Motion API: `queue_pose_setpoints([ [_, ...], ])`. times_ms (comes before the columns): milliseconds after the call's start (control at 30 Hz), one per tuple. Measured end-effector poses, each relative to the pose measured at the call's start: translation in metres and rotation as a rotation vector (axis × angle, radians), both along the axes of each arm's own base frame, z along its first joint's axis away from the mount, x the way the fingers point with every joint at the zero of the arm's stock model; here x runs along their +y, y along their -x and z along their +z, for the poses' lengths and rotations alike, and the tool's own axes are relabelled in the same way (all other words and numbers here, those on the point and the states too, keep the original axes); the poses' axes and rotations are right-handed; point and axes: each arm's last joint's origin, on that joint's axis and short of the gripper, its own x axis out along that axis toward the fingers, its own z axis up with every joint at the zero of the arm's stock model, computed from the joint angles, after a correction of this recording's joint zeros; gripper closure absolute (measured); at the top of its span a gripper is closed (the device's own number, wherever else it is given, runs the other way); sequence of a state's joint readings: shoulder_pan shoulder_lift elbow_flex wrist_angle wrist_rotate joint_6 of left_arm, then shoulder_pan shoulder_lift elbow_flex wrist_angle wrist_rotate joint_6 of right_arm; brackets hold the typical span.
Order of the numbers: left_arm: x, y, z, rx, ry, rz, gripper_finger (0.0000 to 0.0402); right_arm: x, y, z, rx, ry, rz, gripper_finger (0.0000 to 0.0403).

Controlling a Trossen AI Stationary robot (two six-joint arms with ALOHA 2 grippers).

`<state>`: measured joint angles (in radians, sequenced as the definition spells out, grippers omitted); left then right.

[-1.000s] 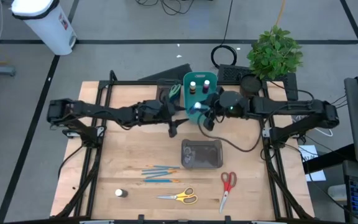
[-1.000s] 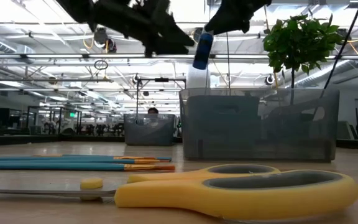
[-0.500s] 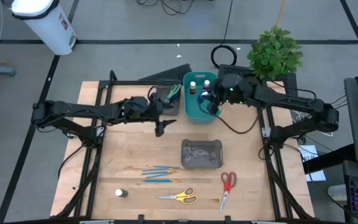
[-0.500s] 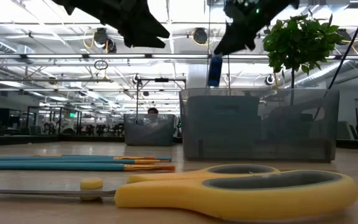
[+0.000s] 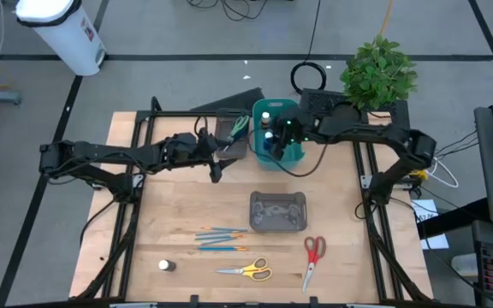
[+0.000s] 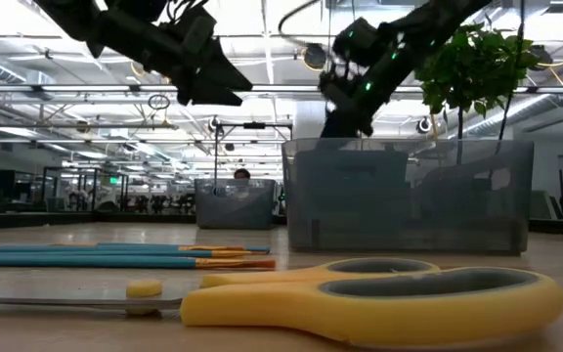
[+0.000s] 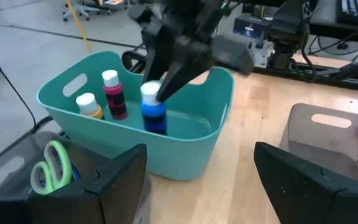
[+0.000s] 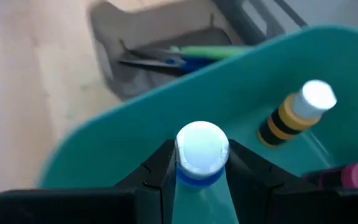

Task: Pick & Place Paint Supplies
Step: Put the blue paint bottle into the green bin

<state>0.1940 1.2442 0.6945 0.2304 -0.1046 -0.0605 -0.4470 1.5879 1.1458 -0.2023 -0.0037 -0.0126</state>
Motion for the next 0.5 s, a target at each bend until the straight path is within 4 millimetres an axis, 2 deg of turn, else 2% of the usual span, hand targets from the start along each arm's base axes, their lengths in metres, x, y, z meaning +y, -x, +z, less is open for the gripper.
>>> queue_pose_setpoints([
  [267,0.0,0.0,-0.001,-0.001,-0.002,0.0,0.0094,-0.009,-0.014,-0.032,0.054,-0.021,0.001,0.0304],
  [500,0.0,0.0,-0.001,-0.003,-0.003,0.0,0.0094,-0.009,-0.021,-0.04,0.06,-0.003,0.022,0.0304],
])
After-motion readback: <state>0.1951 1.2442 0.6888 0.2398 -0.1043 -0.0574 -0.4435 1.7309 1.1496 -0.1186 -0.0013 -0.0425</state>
